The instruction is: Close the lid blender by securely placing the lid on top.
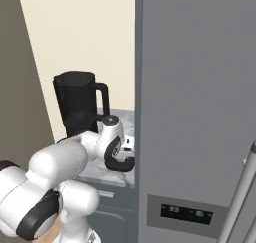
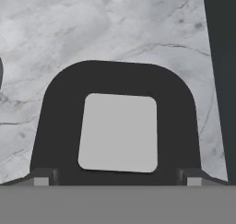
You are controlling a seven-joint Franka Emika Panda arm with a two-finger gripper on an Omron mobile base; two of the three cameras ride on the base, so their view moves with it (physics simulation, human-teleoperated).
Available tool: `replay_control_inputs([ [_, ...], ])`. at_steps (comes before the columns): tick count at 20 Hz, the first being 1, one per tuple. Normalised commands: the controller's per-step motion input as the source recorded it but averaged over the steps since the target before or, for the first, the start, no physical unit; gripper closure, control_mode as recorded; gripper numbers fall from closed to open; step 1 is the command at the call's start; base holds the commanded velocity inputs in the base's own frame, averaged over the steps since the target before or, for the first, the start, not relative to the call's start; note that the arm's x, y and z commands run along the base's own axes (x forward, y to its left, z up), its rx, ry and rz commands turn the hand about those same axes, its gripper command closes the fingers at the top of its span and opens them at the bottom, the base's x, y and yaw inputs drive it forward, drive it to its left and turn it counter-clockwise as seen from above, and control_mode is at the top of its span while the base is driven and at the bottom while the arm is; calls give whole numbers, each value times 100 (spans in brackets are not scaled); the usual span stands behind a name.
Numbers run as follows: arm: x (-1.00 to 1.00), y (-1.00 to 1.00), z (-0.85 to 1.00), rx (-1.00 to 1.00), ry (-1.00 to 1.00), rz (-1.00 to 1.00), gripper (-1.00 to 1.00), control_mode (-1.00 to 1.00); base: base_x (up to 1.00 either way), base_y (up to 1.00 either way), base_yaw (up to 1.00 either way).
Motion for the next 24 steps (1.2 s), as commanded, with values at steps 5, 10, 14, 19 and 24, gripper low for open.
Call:
replay_control_inputs([
  [5, 21, 0, -10, 0, 0, 0, -100, -100, 0, 0, 0],
  [10, 10, 0, -22, 0, 0, 0, -100, -100, 0, 0, 0],
  [14, 8, 0, -32, 0, 1, 0, -100, -100, 0, 0, 0],
  [19, 11, 0, -38, 0, 1, 0, 100, -100, 0, 0, 0],
  [24, 0, 0, -24, 0, 0, 0, 100, -100, 0, 0, 0],
])
